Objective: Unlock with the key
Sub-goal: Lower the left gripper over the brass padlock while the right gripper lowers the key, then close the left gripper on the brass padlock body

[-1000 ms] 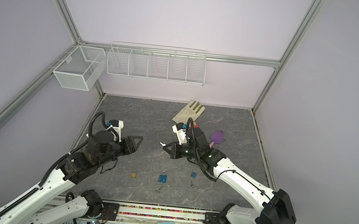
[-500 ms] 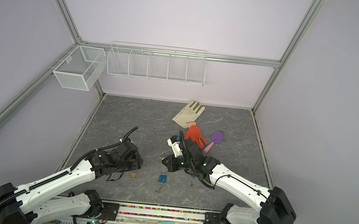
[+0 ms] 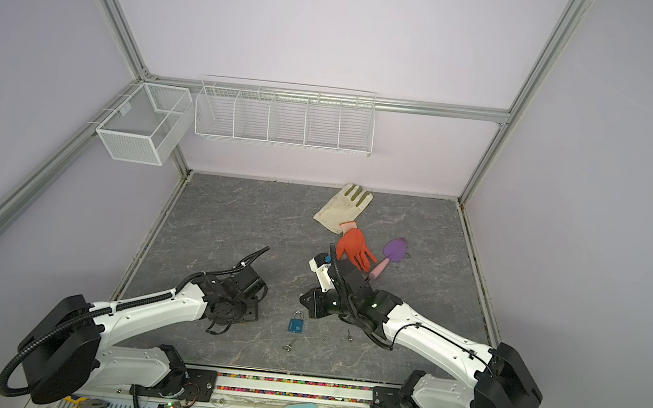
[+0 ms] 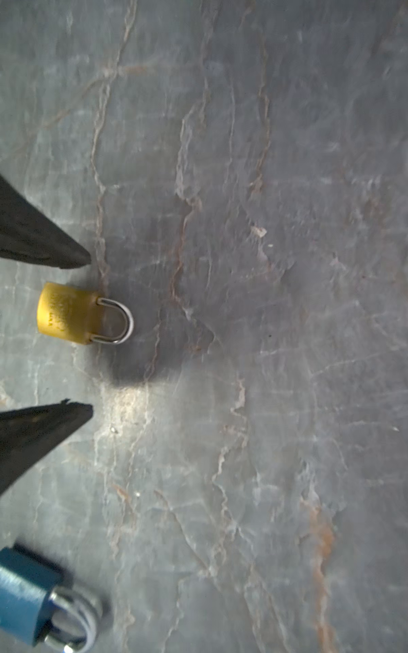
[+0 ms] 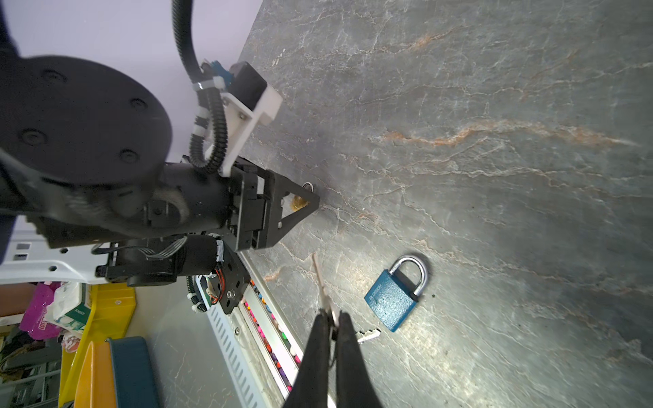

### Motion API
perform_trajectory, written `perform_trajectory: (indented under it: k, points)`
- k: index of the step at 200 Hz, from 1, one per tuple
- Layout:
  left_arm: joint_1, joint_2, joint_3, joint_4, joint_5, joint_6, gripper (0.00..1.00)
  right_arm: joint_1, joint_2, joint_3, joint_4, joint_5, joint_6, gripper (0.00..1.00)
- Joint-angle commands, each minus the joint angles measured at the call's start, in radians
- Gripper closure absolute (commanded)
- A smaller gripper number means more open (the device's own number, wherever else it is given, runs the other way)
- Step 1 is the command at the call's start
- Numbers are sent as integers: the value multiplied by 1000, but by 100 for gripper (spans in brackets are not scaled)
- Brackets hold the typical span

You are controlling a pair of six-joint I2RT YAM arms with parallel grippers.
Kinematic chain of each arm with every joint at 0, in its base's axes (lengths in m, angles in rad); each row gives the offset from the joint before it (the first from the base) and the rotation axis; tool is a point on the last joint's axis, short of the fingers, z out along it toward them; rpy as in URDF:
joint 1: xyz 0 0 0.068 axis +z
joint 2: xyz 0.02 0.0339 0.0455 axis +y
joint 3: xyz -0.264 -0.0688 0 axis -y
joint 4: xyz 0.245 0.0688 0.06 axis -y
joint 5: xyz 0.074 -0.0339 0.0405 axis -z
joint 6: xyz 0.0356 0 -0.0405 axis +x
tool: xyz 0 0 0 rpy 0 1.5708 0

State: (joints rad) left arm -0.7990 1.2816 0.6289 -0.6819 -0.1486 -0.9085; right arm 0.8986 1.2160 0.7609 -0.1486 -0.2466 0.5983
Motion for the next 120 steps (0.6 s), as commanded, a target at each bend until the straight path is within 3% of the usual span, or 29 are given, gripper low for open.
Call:
perform_trajectory:
  k: [1,66,120]
  points:
    - [-2,22,-17,24,5,-28,40,6,-31,-17,-2,18,1,94]
    - [-10,29,-8,12,14,-43,56,6,-40,-17,-17,30,-5,94]
    - [-14,77,14,-23,-23,-44,61,5,-52,-18,-28,41,-8,94]
